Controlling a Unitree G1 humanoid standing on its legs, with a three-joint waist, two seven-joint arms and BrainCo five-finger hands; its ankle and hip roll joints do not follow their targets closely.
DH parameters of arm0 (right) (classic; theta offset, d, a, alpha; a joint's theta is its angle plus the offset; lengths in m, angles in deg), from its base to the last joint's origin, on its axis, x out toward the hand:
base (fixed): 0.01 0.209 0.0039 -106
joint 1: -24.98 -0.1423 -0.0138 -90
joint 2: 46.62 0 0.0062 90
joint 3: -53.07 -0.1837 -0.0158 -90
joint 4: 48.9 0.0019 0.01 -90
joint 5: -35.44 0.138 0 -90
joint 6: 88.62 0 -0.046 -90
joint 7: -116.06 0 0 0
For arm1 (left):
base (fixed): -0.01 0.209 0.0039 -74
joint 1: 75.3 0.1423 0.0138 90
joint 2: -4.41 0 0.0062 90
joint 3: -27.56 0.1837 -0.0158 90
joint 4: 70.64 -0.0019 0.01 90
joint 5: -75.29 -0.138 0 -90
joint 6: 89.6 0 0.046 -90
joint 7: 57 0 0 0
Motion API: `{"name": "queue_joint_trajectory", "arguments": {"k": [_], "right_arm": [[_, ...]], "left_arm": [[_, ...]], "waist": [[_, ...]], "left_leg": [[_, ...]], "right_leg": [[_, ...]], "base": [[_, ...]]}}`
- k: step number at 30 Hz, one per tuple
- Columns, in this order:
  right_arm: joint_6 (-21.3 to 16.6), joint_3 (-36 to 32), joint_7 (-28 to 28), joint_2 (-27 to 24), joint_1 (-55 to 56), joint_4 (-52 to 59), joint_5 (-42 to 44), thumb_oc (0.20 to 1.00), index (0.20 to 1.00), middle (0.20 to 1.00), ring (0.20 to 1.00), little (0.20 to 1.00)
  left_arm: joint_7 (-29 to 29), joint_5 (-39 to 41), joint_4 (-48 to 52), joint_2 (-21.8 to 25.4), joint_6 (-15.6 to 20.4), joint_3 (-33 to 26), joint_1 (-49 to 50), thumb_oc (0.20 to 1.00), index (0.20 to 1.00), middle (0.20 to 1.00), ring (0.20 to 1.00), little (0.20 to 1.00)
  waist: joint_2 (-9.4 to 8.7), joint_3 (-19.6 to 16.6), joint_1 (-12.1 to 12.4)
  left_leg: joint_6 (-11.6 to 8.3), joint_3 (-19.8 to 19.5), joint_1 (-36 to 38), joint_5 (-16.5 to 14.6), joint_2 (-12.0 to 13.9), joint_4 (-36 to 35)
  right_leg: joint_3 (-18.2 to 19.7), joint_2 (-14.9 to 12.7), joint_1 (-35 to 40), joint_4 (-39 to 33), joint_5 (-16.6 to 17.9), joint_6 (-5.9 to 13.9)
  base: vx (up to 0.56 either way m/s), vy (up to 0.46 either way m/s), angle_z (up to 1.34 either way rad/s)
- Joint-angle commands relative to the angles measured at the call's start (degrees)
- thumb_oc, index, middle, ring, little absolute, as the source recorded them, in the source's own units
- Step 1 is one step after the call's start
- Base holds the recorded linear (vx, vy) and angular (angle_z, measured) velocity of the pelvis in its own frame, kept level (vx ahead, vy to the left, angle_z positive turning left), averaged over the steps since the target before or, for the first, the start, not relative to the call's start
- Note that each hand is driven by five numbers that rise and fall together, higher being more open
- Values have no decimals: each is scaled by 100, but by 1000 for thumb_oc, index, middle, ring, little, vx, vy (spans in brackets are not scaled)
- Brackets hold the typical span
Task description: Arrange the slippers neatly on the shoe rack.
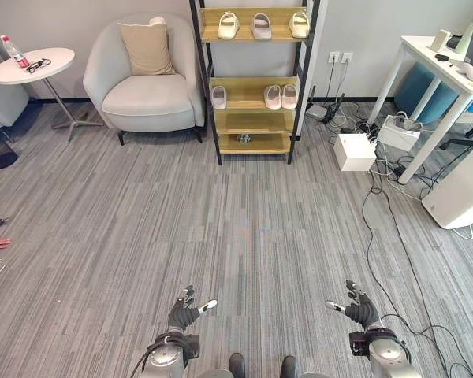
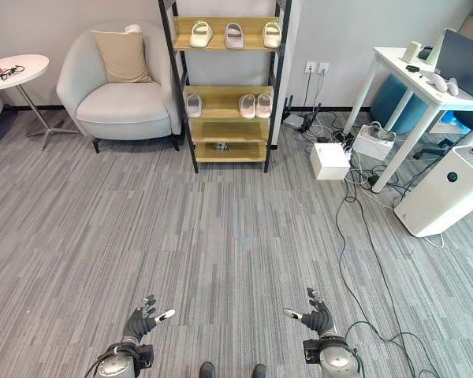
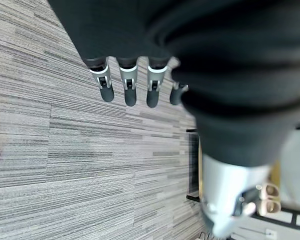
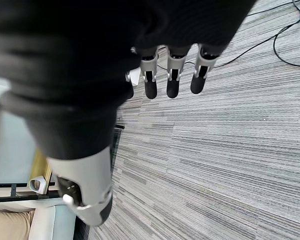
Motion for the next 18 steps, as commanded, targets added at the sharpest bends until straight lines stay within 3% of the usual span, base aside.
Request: {"name": "queue_joint_trajectory", "arguments": {"k": [1,4,5,9,11,12,14,15,18], "right_arm": [[-163,13,-38,-136,-325,429,-158,1000,1000,1000,1000,1000],[-160,-5,-2,-86,-247,408,-129,1000,1000,1000,1000,1000],[-163,-28,17,-139,-245,364,-83,1000,1000,1000,1000,1000],[-187,-127,-44,-144,-190,383,-42,1000,1000,1000,1000,1000],[-227,-208,-21,-177,4,438,-45,1000,1000,1000,1000,1000],[-229,-244,-8,-222,55,298,-16,1000,1000,1000,1000,1000],[-242,-308,8,-343,78,284,68,1000,1000,1000,1000,1000],[-276,-358,12,-495,35,288,127,1000,1000,1000,1000,1000],[-246,-383,11,-560,32,259,192,1000,1000,1000,1000,1000]], "left_arm": [[103,172,102,296,255,-248,-277,1000,1000,1000,1000,1000],[107,176,91,327,260,-373,-237,1000,1000,1000,1000,1000],[82,181,175,359,282,-371,-280,1000,1000,1000,1000,1000],[66,65,251,346,228,-354,-481,1000,1000,1000,1000,1000],[46,-18,262,328,237,-288,-648,1000,1000,1000,1000,1000],[16,-9,187,262,254,-238,-635,1000,1000,1000,1000,1000],[-44,121,231,209,278,-193,-586,1000,1000,1000,1000,1000],[-77,229,232,193,307,-136,-614,1000,1000,1000,1000,1000],[-80,303,167,182,289,-125,-636,1000,1000,1000,1000,1000]], "waist": [[-279,375,92],[-279,535,58],[-339,650,-44],[-371,669,-273],[-352,493,-464],[-280,342,-489],[-164,348,-498],[-180,487,-430],[-239,593,-331]], "left_leg": [[-14,-244,251,-616,-26,127],[54,-155,498,-723,-31,35],[14,-139,696,-844,-44,-43],[-64,-273,1044,-1107,-73,-43],[-156,-464,1435,-1391,-1,62],[-268,-513,1418,-1393,62,482],[-551,-481,1066,-971,30,1496],[-809,-532,432,-520,-57,2511],[-886,-434,-153,-285,-18,3020]], "right_leg": [[189,-1141,-393,1201,-179,791],[154,-1175,-979,1971,41,726],[-38,-966,-1358,1437,132,708],[-488,-663,-1612,626,381,765],[-470,-427,-1472,476,268,590],[-490,-316,-1277,437,177,465],[-508,-240,-978,349,112,329],[-495,-276,-704,209,7,201],[-447,-286,-360,41,-171,63]], "base": [[-18,252,-14],[159,160,-12],[278,-15,-11],[367,-70,-2],[671,-201,60],[506,-172,80],[349,-147,45],[211,-146,36],[192,-94,-8]]}}
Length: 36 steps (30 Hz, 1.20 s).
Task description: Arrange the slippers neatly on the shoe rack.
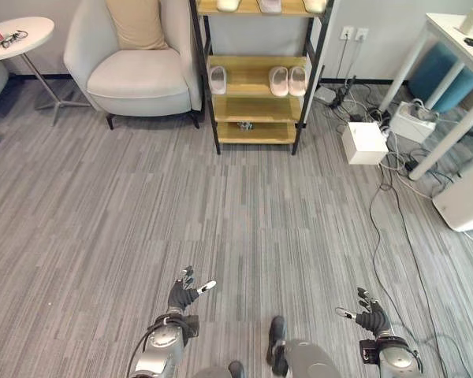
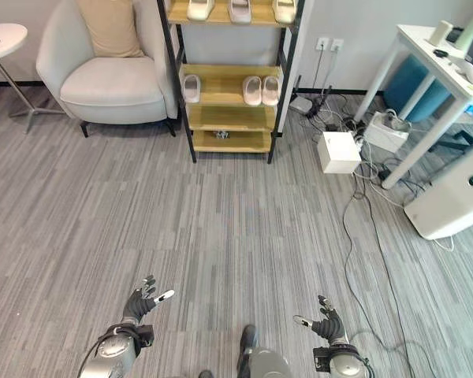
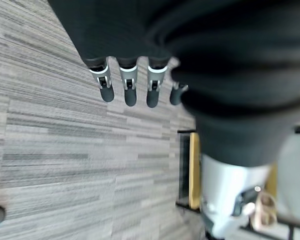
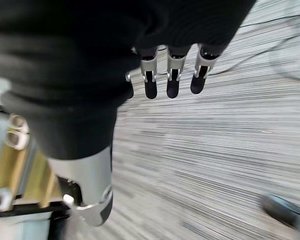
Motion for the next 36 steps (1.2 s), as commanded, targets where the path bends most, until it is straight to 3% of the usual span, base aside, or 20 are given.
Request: {"name": "queue_joint_trajectory", "arguments": {"k": [1,2,3,4,5,6,9,12,14,15,19,20,21,22,24,26,28,29,31,36], "right_arm": [[-189,-68,-48,-159,-118,295,154,1000,1000,1000,1000,1000],[-188,-69,-48,-160,-114,297,154,1000,1000,1000,1000,1000],[-198,-88,-64,-145,-109,313,181,1000,1000,1000,1000,1000],[-201,-76,-73,-134,-110,327,164,1000,1000,1000,1000,1000],[-204,-40,-77,-132,-123,327,126,1000,1000,1000,1000,1000],[-198,11,-80,-132,-125,366,70,1000,1000,1000,1000,1000],[-181,55,-99,-139,-137,412,23,1000,1000,1000,1000,1000],[-153,47,-74,-88,-79,482,-50,1000,1000,1000,1000,1000],[-136,38,-96,-32,-146,479,-66,1000,1000,1000,1000,1000],[-126,55,-80,55,-187,481,-18,1000,1000,1000,1000,1000],[-105,151,-72,156,-304,462,-48,1000,1000,1000,1000,1000],[-110,248,-49,209,-408,516,-81,1000,1000,1000,1000,1000],[-110,248,-50,209,-410,515,-81,1000,1000,1000,1000,1000],[-119,314,-15,237,-436,558,-114,1000,1000,1000,1000,1000],[-98,362,4,277,-443,565,-141,1000,1000,1000,1000,1000],[-77,350,13,287,-438,562,-134,1000,1000,1000,1000,1000],[-68,333,19,298,-429,556,-101,1000,1000,1000,1000,1000],[-68,333,19,298,-429,556,-101,1000,1000,1000,1000,1000],[-88,313,-19,294,-443,523,-112,1000,1000,1000,1000,1000],[-42,200,-3,262,-307,587,-188,1000,1000,1000,1000,1000]], "left_arm": [[-10,169,90,127,228,26,-348,1000,1000,1000,1000,1000],[-10,169,93,127,226,28,-345,1000,1000,1000,1000,1000],[-2,175,68,127,200,30,-276,1000,1000,1000,1000,1000],[-2,153,57,134,190,31,-246,1000,1000,1000,1000,1000],[6,126,62,136,182,43,-217,1000,1000,1000,1000,1000],[-2,62,51,125,128,68,-189,1000,1000,1000,1000,1000],[4,4,8,144,87,84,-209,1000,1000,1000,1000,1000],[-5,-20,16,148,76,37,-128,1000,1000,1000,1000,1000],[-15,-48,-15,162,85,82,-149,1000,1000,1000,1000,1000],[-23,-35,53,203,96,101,-134,1000,1000,1000,1000,1000],[-17,-73,31,237,85,112,-171,1000,1000,1000,1000,1000],[13,-59,41,273,94,112,-216,1000,1000,1000,1000,1000],[13,-59,40,273,94,112,-218,1000,1000,1000,1000,1000],[26,-50,62,303,115,104,-226,1000,1000,1000,1000,1000],[24,-58,78,321,126,125,-246,1000,1000,1000,1000,1000],[16,-76,110,338,121,135,-250,1000,1000,1000,1000,1000],[-11,-96,116,370,122,104,-284,1000,1000,1000,1000,1000],[-11,-96,116,370,122,104,-284,1000,1000,1000,1000,1000],[-33,-193,49,373,101,74,-335,1000,1000,1000,1000,1000],[-88,-340,103,367,80,54,-397,1000,1000,1000,1000,1000]], "waist": [[-109,319,-37],[-94,326,-21],[-148,362,86],[-159,349,116],[-124,312,139],[-48,275,194],[-39,251,234],[-13,122,236],[-80,21,236],[-150,-9,282],[-211,-33,350],[-193,3,374],[-197,2,384],[-144,66,382],[-85,129,313],[-55,166,278],[-35,235,190],[-34,240,188],[-71,241,80],[-73,199,-103]], "left_leg": [[-61,152,644,709,284,-1253],[-63,163,651,678,304,-1227],[134,225,393,311,386,-1773],[185,204,370,328,422,-2218],[192,126,232,516,554,-2716],[124,53,78,1104,844,-3462],[26,115,-97,1433,1005,-3945],[16,247,61,1527,990,-4050],[89,250,145,1417,854,-4018],[232,328,155,1219,711,-3825],[383,437,159,1032,564,-3710],[526,519,276,900,471,-3704],[530,531,274,898,468,-3704],[626,594,419,810,419,-3721],[665,602,659,722,396,-3824],[660,597,794,694,401,-3918],[589,616,1107,581,402,-4082],[589,613,1111,581,403,-4082],[516,676,1387,396,396,-4151],[369,614,1898,97,469,-4151]], "right_leg": [[89,-258,98,-312,-182,647],[101,-239,109,-311,-190,646],[190,-274,325,-382,-332,701],[229,-283,367,-410,-360,739],[246,-263,432,-435,-402,782],[275,-211,584,-481,-526,800],[290,-229,765,-534,-628,834],[362,-243,951,-549,-688,898],[454,-367,981,-525,-673,954],[556,-555,940,-370,-690,1069],[644,-759,782,30,-656,1185],[665,-923,483,684,-465,1266],[680,-930,464,706,-475,1270],[660,-1042,158,1354,-207,1283],[594,-1068,-142,1670,-46,1239],[498,-1051,-286,1640,-54,1218],[48,-989,-419,937,-30,1238],[45,-988,-411,933,-29,1238],[-240,-902,-669,138,295,1351],[-288,-824,-891,-410,573,1462]], "base": [[156,-33,-12],[298,-5,1],[301,30,-5],[417,80,-10],[401,159,-21],[318,133,-25],[231,97,-25],[298,192,-8],[371,290,-14],[265,232,-33],[164,200,-27],[100,147,0],[194,271,-9],[155,183,-20],[218,175,-10],[150,52,8],[243,-20,2],[270,-51,-7],[357,-88,0],[356,-119,6]]}}
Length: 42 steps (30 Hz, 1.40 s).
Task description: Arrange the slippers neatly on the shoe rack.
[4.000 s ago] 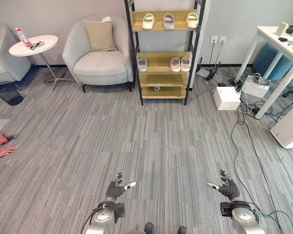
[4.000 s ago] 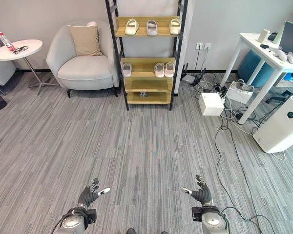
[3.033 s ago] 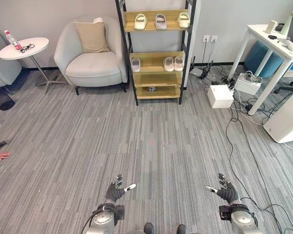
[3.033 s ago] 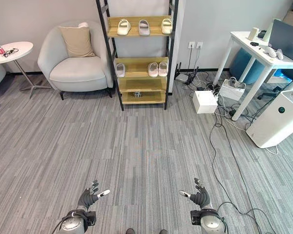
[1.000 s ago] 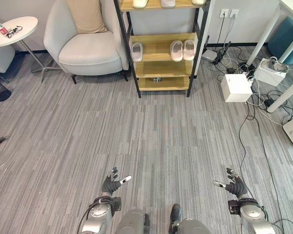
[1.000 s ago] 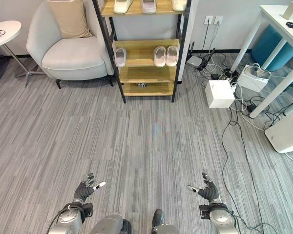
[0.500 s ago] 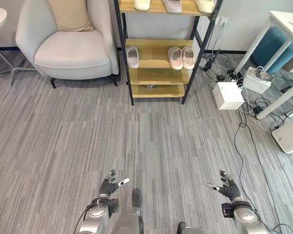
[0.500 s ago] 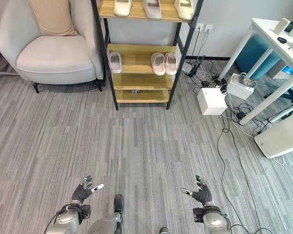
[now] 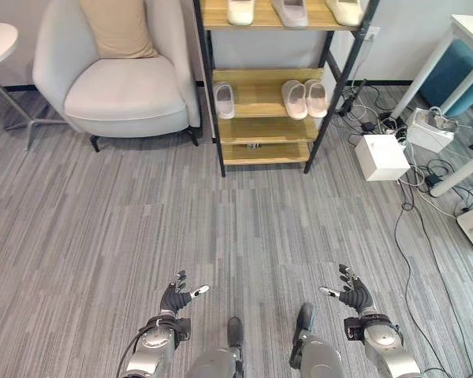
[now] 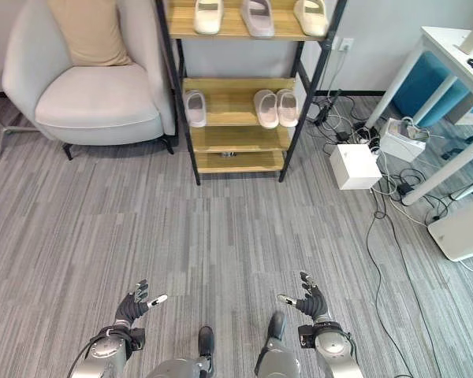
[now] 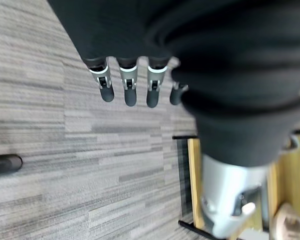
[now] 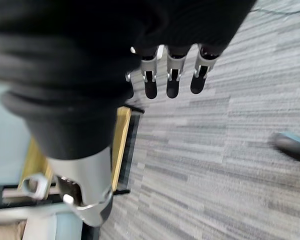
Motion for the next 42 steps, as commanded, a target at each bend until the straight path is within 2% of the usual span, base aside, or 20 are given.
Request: {"name": "queue_joint_trajectory", "arguments": {"k": [1,3,4,5,6,8,11,12,15,17,19,20,22,26,28,30,33,35,39,42], "right_arm": [[-115,-128,-56,-222,-65,268,-113,1000,1000,1000,1000,1000],[-157,-198,-11,-276,51,258,-52,1000,1000,1000,1000,1000],[-167,-234,9,-315,68,247,13,1000,1000,1000,1000,1000],[-167,-234,9,-313,66,247,14,1000,1000,1000,1000,1000],[-211,-250,32,-403,103,268,112,1000,1000,1000,1000,1000],[-254,-259,27,-535,50,298,191,1000,1000,1000,1000,1000],[-233,-265,26,-625,28,285,199,1000,1000,1000,1000,1000],[-212,-255,11,-661,-4,222,226,1000,1000,1000,1000,1000],[-204,-284,12,-680,11,213,238,1000,1000,1000,1000,1000],[-196,-237,-10,-683,-6,143,175,1000,1000,1000,1000,1000],[-207,-204,-25,-681,-6,140,148,1000,1000,1000,1000,1000],[-222,-197,-47,-676,1,164,132,1000,1000,1000,1000,1000],[-188,-194,-44,-663,30,180,109,1000,1000,1000,1000,1000],[-157,-89,14,-615,-20,233,-56,1000,1000,1000,1000,1000],[-124,-42,35,-468,-126,286,-73,1000,1000,1000,1000,1000],[-134,65,58,-394,-239,310,-91,1000,1000,1000,1000,1000],[-134,133,53,-300,-282,327,-91,1000,1000,1000,1000,1000],[-122,128,60,-258,-263,303,-56,1000,1000,1000,1000,1000],[-100,91,69,-254,-240,265,0,1000,1000,1000,1000,1000],[-114,58,49,-253,-242,302,13,1000,1000,1000,1000,1000]], "left_arm": [[-60,-275,295,60,200,-110,-225,1000,1000,1000,1000,1000],[-88,-262,256,-11,219,-44,-243,1000,1000,1000,1000,1000],[-100,-211,229,-46,211,-33,-255,1000,1000,1000,1000,1000],[-100,-211,228,-44,212,-34,-257,1000,1000,1000,1000,1000],[-101,-84,251,-96,239,12,-261,1000,1000,1000,1000,1000],[-81,44,355,-126,278,96,-325,1000,1000,1000,1000,1000],[-64,99,471,-108,293,130,-371,1000,1000,1000,1000,1000],[-44,180,546,-109,313,131,-368,1000,1000,1000,1000,1000],[-45,233,695,-96,320,118,-288,1000,1000,1000,1000,1000],[-20,177,837,-75,292,112,-193,1000,1000,1000,1000,1000],[-25,126,920,-41,277,123,-149,1000,1000,1000,1000,1000],[-17,117,959,-36,260,111,-152,1000,1000,1000,1000,1000],[-36,78,959,-16,216,94,-112,1000,1000,1000,1000,1000],[-45,125,930,-43,243,35,17,1000,1000,1000,1000,1000],[-75,114,862,10,215,26,34,1000,1000,1000,1000,1000],[-76,74,839,80,228,69,5,1000,1000,1000,1000,1000],[-65,104,884,129,235,106,-21,1000,1000,1000,1000,1000],[-60,109,911,150,240,142,-52,1000,1000,1000,1000,1000],[-101,107,963,186,249,142,-96,1000,1000,1000,1000,1000],[-93,47,980,190,230,81,-139,1000,1000,1000,1000,1000]], "waist": [[89,40,-76],[112,-83,-162],[165,-112,-178],[148,-126,-192],[224,-92,-171],[175,44,-101],[109,113,-26],[58,170,74],[-3,164,152],[28,156,306],[87,156,385],[82,144,406],[98,113,442],[114,-85,548],[17,-166,621],[-19,-100,641],[54,-61,576],[130,0,498],[196,108,365],[123,141,199]], "left_leg": [[-583,-41,1041,-820,294,-1],[-664,-126,1286,-988,406,178],[-742,-160,1300,-970,527,472],[-737,-176,1272,-954,508,475],[-922,-199,1044,-633,614,1342],[-1007,-349,589,-357,517,2289],[-1028,-454,199,-219,411,2655],[-948,-434,-255,-333,332,2555],[-830,-269,-493,-536,435,2101],[-820,-325,-784,-175,666,1172],[-925,-388,-1049,386,892,576],[-985,-254,-1269,555,1019,196],[-1048,-199,-1234,734,995,76],[-944,-281,-1068,674,816,53],[-709,-189,-917,399,550,250],[-510,-133,-799,205,368,351],[-324,-126,-520,20,236,289],[-290,-147,-276,-70,234,172],[-338,-188,164,-287,251,34],[-412,-262,453,-487,211,-1]], "right_leg": [[-193,279,53,181,357,21],[-175,349,168,363,278,-123],[-195,439,262,438,173,-221],[-202,416,244,437,180,-220],[-230,592,458,468,-14,-424],[-183,638,703,431,-154,-566],[-171,629,831,400,-304,-651],[-113,620,995,346,-409,-652],[-53,603,1136,293,-542,-608],[-8,672,1381,240,-721,-555],[-14,717,1584,158,-832,-542],[-73,689,1749,69,-903,-510],[-51,690,1905,24,-905,-482],[29,575,2061,96,-960,-333],[151,185,1975,640,-836,-173],[323,-120,1611,1466,-484,-84],[402,-279,1180,2355,-23,-138],[449,-179,797,2583,-68,-193],[52,-64,453,1812,-197,-213],[51,150,55,820,93,-95]], "base": [[374,-168,6],[447,-202,19],[259,-122,29],[317,-220,16],[233,-211,4],[240,-212,6],[204,-122,-22],[256,-62,-13],[298,-18,-6],[355,68,-7],[336,114,-10],[338,129,-5],[349,155,-1],[314,220,-8],[347,301,-23],[206,264,-9],[220,222,11],[250,132,17],[272,-14,11],[292,-90,1]]}}
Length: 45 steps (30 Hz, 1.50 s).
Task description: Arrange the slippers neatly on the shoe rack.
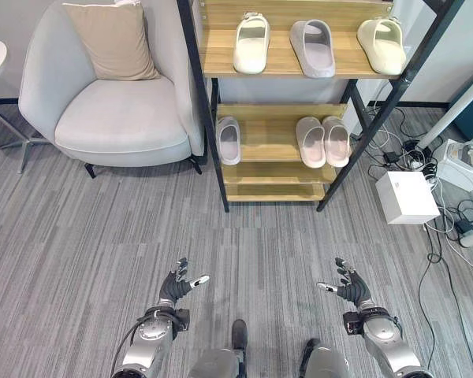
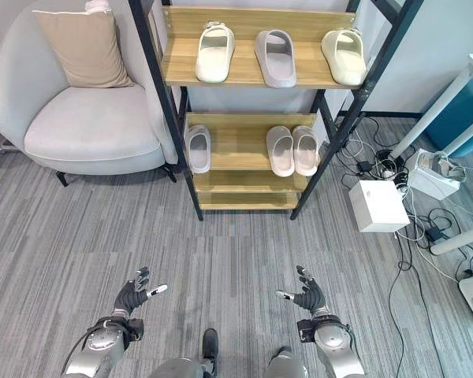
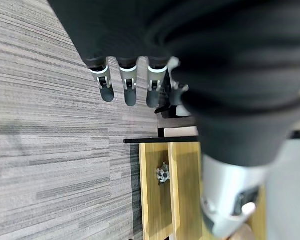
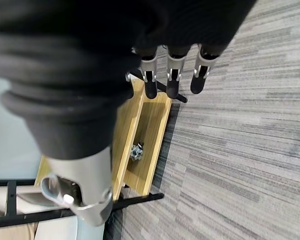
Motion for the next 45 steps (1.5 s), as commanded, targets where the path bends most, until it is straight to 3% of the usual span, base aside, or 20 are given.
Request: {"name": "queue_joint_trajectory", "arguments": {"k": [1,2,7,8,9,10,13,14,16,17,18,19,22,26,30,34,39,40,42,45], "right_arm": [[-117,-131,-42,-89,-80,185,55,1000,1000,1000,1000,1000],[-78,-168,-64,-109,-65,173,5,1000,1000,1000,1000,1000],[-89,-180,-12,-132,3,121,-17,1000,1000,1000,1000,1000],[-89,-206,9,-180,29,123,1,1000,1000,1000,1000,1000],[-128,-197,64,-295,56,107,93,1000,1000,1000,1000,1000],[-153,-197,74,-350,56,127,147,1000,1000,1000,1000,1000],[-140,-219,50,-527,42,202,166,1000,1000,1000,1000,1000],[-125,-245,38,-554,35,171,179,1000,1000,1000,1000,1000],[-120,-298,7,-533,66,69,218,1000,1000,1000,1000,1000],[-119,-303,0,-534,89,66,213,1000,1000,1000,1000,1000],[-110,-320,-15,-530,147,65,174,1000,1000,1000,1000,1000],[-110,-326,-30,-542,176,82,146,1000,1000,1000,1000,1000],[-73,-353,-25,-572,207,118,87,1000,1000,1000,1000,1000],[-16,-366,24,-431,214,51,-10,1000,1000,1000,1000,1000],[-31,-314,77,-181,219,59,127,1000,1000,1000,1000,1000],[-13,-214,101,-71,192,79,102,1000,1000,1000,1000,1000],[-21,-166,125,-17,181,50,159,1000,1000,1000,1000,1000],[-28,-165,102,-23,171,36,206,1000,1000,1000,1000,1000],[-48,-151,73,-38,199,-16,229,1000,1000,1000,1000,1000],[-37,-163,108,-36,305,-27,227,1000,1000,1000,1000,1000]], "left_arm": [[-44,-19,414,-35,209,-18,-139,1000,1000,1000,1000,1000],[-74,-42,396,-46,197,-97,-214,1000,1000,1000,1000,1000],[-165,-66,281,-129,226,-17,-241,1000,1000,1000,1000,1000],[-141,7,273,-219,210,7,-241,1000,1000,1000,1000,1000],[-150,212,318,-265,247,62,-255,1000,1000,1000,1000,1000],[-145,269,345,-274,260,90,-303,1000,1000,1000,1000,1000],[-110,383,396,-262,272,131,-363,1000,1000,1000,1000,1000],[-96,404,371,-269,265,103,-327,1000,1000,1000,1000,1000],[-73,350,286,-266,228,98,-270,1000,1000,1000,1000,1000],[-65,335,269,-264,217,101,-253,1000,1000,1000,1000,1000],[-59,269,291,-259,169,97,-213,1000,1000,1000,1000,1000],[-60,231,281,-258,144,97,-207,1000,1000,1000,1000,1000],[-87,196,237,-255,105,51,-193,1000,1000,1000,1000,1000],[-105,179,132,-274,114,20,-95,1000,1000,1000,1000,1000],[-108,241,216,-180,127,9,-62,1000,1000,1000,1000,1000],[-67,221,215,-109,122,73,-118,1000,1000,1000,1000,1000],[-35,257,262,-64,151,57,-183,1000,1000,1000,1000,1000],[-14,284,244,-54,161,54,-220,1000,1000,1000,1000,1000],[3,284,237,-43,157,23,-251,1000,1000,1000,1000,1000],[-95,186,202,-84,120,-2,-188,1000,1000,1000,1000,1000]], "waist": [[-57,182,-130],[-73,162,-273],[-58,58,-308],[11,-23,-330],[70,-10,-296],[39,42,-257],[-163,229,-63],[-200,264,9],[-211,197,89],[-205,197,122],[-119,157,135],[-117,156,134],[-88,89,112],[-84,-180,200],[-235,-282,288],[-247,-211,264],[-133,-87,146],[-115,-18,74],[-170,1,33],[-218,-76,76]], "left_leg": [[-516,-264,404,-620,204,-48],[-613,-366,733,-831,231,-48],[-647,-464,991,-1019,287,31],[-732,-491,1073,-1038,398,309],[-1037,-614,735,-441,461,1452],[-1125,-717,481,-183,411,2033],[-1182,-724,-331,-32,197,3086],[-1100,-530,-704,-166,269,2939],[-952,-264,-962,-288,630,1672],[-964,-276,-907,-186,698,1300],[-1077,-330,-1063,425,1018,544],[-1142,-296,-1130,618,1128,183],[-1242,-15,-1178,812,1291,26],[-1130,136,-979,689,1068,51],[-817,213,-786,303,704,142],[-520,159,-515,67,376,38],[-518,3,-276,-49,388,-48],[-552,-124,-195,-66,404,-48],[-594,-218,-120,-94,375,-48],[-659,-305,-33,-80,394,-48]], "right_leg": [[-21,427,54,-681,774,-76],[-58,547,-154,-1264,979,11],[-34,558,51,-1238,985,-69],[-72,683,219,-1145,872,-193],[-130,839,544,-1125,639,-431],[-121,873,684,-1126,539,-531],[-150,802,1085,-1186,279,-697],[-146,829,1270,-1245,182,-679],[-177,872,1479,-1289,-65,-594],[-176,883,1576,-1301,-123,-582],[-206,932,1732,-1336,-226,-522],[-232,900,1815,-1349,-264,-495],[-261,826,2051,-1384,-278,-383],[-253,543,2265,-1319,-200,-158],[-72,72,2007,-686,145,6],[113,-260,1538,420,821,41],[324,190,990,369,506,-110],[352,533,873,-80,195,-217],[407,797,711,-722,231,-256],[330,889,1157,-1181,200,-278]], "base": [[537,-180,-5],[515,-176,0],[336,-124,23],[534,-324,-14],[641,-416,-18],[428,-355,3],[327,-216,-20],[571,-149,-24],[498,12,15],[438,123,19],[424,151,3],[438,194,-9],[342,220,-8],[302,248,-23],[228,275,-3],[152,255,31],[102,59,26],[112,-64,25],[144,-110,24],[92,-111,69]]}}
